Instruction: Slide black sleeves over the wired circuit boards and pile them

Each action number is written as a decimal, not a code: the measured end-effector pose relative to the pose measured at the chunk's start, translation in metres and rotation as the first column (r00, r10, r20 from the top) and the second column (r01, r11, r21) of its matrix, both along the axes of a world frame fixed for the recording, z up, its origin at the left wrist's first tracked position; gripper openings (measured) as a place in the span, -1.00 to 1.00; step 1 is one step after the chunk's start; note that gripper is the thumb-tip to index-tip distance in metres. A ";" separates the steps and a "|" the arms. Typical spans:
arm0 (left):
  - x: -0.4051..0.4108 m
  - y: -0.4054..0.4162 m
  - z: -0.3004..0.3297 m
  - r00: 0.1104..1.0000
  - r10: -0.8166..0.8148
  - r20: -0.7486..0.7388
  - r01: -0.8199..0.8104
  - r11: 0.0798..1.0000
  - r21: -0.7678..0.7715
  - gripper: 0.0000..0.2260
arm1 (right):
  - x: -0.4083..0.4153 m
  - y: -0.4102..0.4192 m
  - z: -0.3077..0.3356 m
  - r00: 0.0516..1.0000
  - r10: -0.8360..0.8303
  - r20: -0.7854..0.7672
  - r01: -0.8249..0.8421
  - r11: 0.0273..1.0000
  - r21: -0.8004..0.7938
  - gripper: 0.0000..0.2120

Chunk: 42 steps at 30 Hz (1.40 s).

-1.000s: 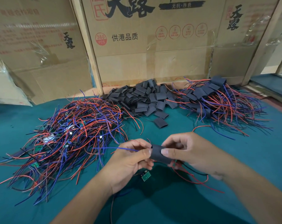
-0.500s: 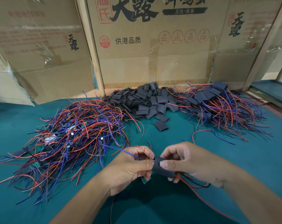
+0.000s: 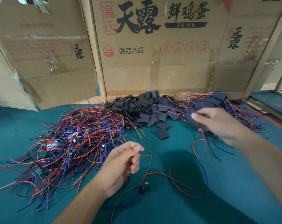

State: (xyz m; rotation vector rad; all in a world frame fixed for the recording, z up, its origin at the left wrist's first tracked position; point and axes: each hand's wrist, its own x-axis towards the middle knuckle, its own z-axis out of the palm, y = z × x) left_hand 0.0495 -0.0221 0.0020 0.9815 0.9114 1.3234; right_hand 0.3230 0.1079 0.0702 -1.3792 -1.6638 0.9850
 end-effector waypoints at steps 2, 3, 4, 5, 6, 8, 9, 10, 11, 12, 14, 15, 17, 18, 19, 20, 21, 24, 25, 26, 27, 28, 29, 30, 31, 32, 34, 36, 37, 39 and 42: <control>-0.001 0.001 -0.002 1.000 0.026 -0.001 -0.026 1.000 -0.002 -0.91 | 0.014 0.046 0.019 0.986 -0.147 0.083 0.139 0.985 0.104 -0.79; 0.000 0.002 -0.002 1.000 0.031 0.003 -0.031 1.000 -0.002 -0.91 | 0.021 0.067 0.029 0.971 -0.208 0.114 0.192 0.972 0.139 -0.75; 0.000 0.002 -0.003 0.999 0.030 0.018 -0.030 1.000 -0.004 -0.90 | 0.028 0.087 0.037 0.948 -0.260 0.182 0.229 0.958 0.172 -0.72; 0.000 0.003 -0.004 0.999 0.025 0.035 -0.025 1.000 -0.006 -0.90 | 0.035 0.104 0.041 0.902 -0.306 0.303 0.250 0.945 0.211 -0.67; -0.001 0.004 -0.004 0.999 0.019 0.045 -0.019 1.000 -0.011 -0.89 | 0.042 0.118 0.043 0.823 -0.344 0.453 0.258 0.935 0.242 -0.61; -0.003 0.005 -0.004 0.999 0.009 0.042 -0.008 1.000 -0.019 -0.88 | 0.050 0.134 0.040 0.620 -0.390 0.680 0.271 0.921 0.281 -0.57; -0.004 0.005 -0.004 0.999 0.004 0.034 -0.003 1.000 -0.019 -0.87 | 0.054 0.138 0.036 0.541 -0.415 0.731 0.285 0.909 0.305 -0.59; -0.005 0.005 -0.004 1.000 0.000 0.031 0.000 1.000 -0.017 -0.86 | 0.056 0.140 0.034 0.472 -0.446 0.760 0.304 0.892 0.334 -0.61; -0.005 0.005 -0.004 1.000 0.002 0.030 -0.002 1.000 -0.015 -0.85 | 0.056 0.140 0.034 0.402 -0.484 0.777 0.310 0.871 0.382 -0.63; -0.005 0.005 -0.005 1.000 0.007 0.030 -0.007 1.000 -0.014 -0.86 | 0.054 0.139 0.034 0.333 -0.521 0.786 0.296 0.849 0.437 -0.64; -0.004 0.004 -0.006 1.000 0.012 0.011 -0.012 1.000 -0.017 -0.86 | 0.047 0.135 0.037 0.236 -0.571 0.786 0.233 0.819 0.525 -0.61; -0.002 0.005 -0.006 1.000 0.014 -0.021 -0.014 1.000 -0.020 -0.87 | 0.040 0.130 0.040 0.231 -0.581 0.780 0.195 0.814 0.548 -0.59; -0.001 0.004 -0.007 0.975 0.049 -0.215 -0.045 0.999 0.022 -0.86 | 0.015 0.113 0.045 0.298 -0.553 0.778 0.107 0.829 0.548 -0.64; -0.001 0.003 -0.008 0.912 0.100 -0.397 -0.063 0.993 0.103 -0.83 | -0.001 0.101 0.048 0.364 -0.504 0.783 0.059 0.851 0.521 -0.68; -0.001 0.002 -0.011 0.781 0.171 -0.600 -0.050 0.976 0.214 -0.83 | -0.020 0.086 0.050 0.450 -0.422 0.787 0.009 0.883 0.468 -0.69; -0.001 0.000 -0.014 0.596 0.241 -0.766 0.010 0.952 0.307 -0.84 | -0.038 0.070 0.051 0.535 -0.316 0.783 -0.050 0.914 0.403 -0.70; -0.002 -0.001 -0.016 0.409 0.297 -0.863 0.084 0.929 0.359 -0.85 | -0.056 0.053 0.048 0.607 -0.210 0.766 -0.118 0.930 0.348 -0.71; -0.004 -0.005 -0.014 0.187 0.379 -0.906 0.138 0.903 0.406 -0.78 | -0.097 -0.003 0.024 0.748 0.032 0.663 -0.273 0.925 0.264 -0.81; -0.006 -0.005 -0.012 0.165 0.402 -0.901 0.122 0.898 0.423 -0.77 | -0.105 -0.021 0.012 0.794 0.080 0.603 -0.288 0.923 0.256 -0.83; -0.009 -0.004 -0.009 0.138 0.426 -0.894 0.102 0.892 0.440 -0.78 | -0.111 -0.036 0.000 0.836 0.112 0.536 -0.287 0.924 0.254 -0.84; -0.011 -0.004 -0.006 0.108 0.448 -0.887 0.076 0.886 0.457 -0.82 | -0.115 -0.051 -0.014 0.869 0.123 0.479 -0.274 0.926 0.260 -0.86; -0.013 -0.004 -0.003 0.081 0.476 -0.876 0.043 0.876 0.480 -0.85 | -0.116 -0.063 -0.027 0.893 0.116 0.435 -0.255 0.927 0.277 -0.88; -0.016 -0.004 0.002 0.055 0.508 -0.859 -0.005 0.861 0.509 -0.89 | -0.115 -0.073 -0.040 0.912 0.102 0.398 -0.233 0.925 0.299 -0.89; -0.021 -0.006 0.008 0.033 0.543 -0.839 -0.063 0.839 0.540 -0.92 | -0.112 -0.080 -0.050 0.930 0.085 0.357 -0.208 0.923 0.323 -0.89; -0.027 -0.010 0.016 0.010 0.581 -0.814 -0.122 0.808 0.576 -0.93 | -0.108 -0.085 -0.059 0.948 0.057 0.314 -0.170 0.923 0.346 -0.90; -0.037 -0.013 0.024 -0.031 0.617 -0.787 -0.183 0.770 0.611 -0.92 | -0.103 -0.087 -0.064 0.960 0.016 0.279 -0.123 0.920 0.371 -0.91; -0.066 -0.022 0.039 -0.222 0.572 -0.790 -0.279 0.739 0.613 -0.85 | -0.093 -0.083 -0.069 0.970 -0.070 0.232 -0.039 0.901 0.433 -0.93; -0.097 -0.031 0.050 -0.440 0.302 -0.846 -0.383 0.789 0.481 -0.67 | -0.086 -0.077 -0.072 0.970 -0.121 0.210 0.011 0.887 0.462 -0.95; -0.108 -0.035 0.053 -0.470 0.181 -0.864 -0.432 0.806 0.404 -0.62 | -0.084 -0.074 -0.072 0.969 -0.129 0.211 0.019 0.890 0.456 -0.96; -0.118 -0.038 0.052 -0.440 0.088 -0.894 -0.457 0.835 0.307 -0.65 | -0.081 -0.069 -0.074 0.970 -0.126 0.210 0.024 0.903 0.429 -0.95; -0.120 -0.036 0.054 -0.443 0.054 -0.895 -0.418 0.871 0.259 -0.78 | -0.079 -0.066 -0.077 0.971 -0.121 0.206 0.026 0.911 0.411 -0.92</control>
